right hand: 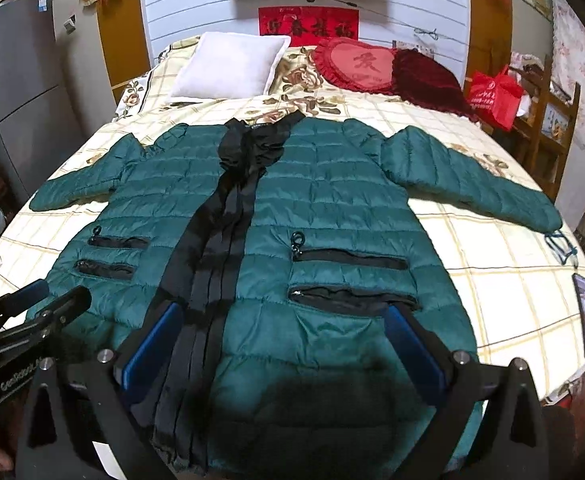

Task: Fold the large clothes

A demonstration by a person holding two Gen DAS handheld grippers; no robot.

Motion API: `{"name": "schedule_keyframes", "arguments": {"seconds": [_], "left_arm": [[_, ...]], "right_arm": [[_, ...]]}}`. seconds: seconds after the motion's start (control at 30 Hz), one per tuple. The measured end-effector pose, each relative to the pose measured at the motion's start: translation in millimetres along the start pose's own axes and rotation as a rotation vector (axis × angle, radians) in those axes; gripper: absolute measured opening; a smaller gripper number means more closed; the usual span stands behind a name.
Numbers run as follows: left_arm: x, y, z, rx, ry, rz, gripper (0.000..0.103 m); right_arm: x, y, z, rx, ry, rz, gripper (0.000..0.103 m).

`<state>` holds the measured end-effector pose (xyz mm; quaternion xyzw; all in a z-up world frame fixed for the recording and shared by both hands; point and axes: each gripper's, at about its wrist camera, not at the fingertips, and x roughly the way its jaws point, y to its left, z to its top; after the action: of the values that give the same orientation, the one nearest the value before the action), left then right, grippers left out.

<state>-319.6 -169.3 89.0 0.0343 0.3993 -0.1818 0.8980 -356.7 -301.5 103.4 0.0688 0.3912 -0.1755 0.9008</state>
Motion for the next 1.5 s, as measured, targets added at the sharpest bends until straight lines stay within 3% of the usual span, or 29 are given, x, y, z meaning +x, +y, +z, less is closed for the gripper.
{"name": "schedule_keyframes", "arguments": {"seconds": [0.43,1.5], "left_arm": [[-12,0,-11,-0.014,-0.01,-0.01,0.05],[-15,1,-10,-0.005,-0.024,-0.001,0.05]], "right_arm": [[-18,9,-2,-0.005,-0.038,-0.009,0.102],[-12,12,-4,0.009,-0.012,0.013,0.102]]}}
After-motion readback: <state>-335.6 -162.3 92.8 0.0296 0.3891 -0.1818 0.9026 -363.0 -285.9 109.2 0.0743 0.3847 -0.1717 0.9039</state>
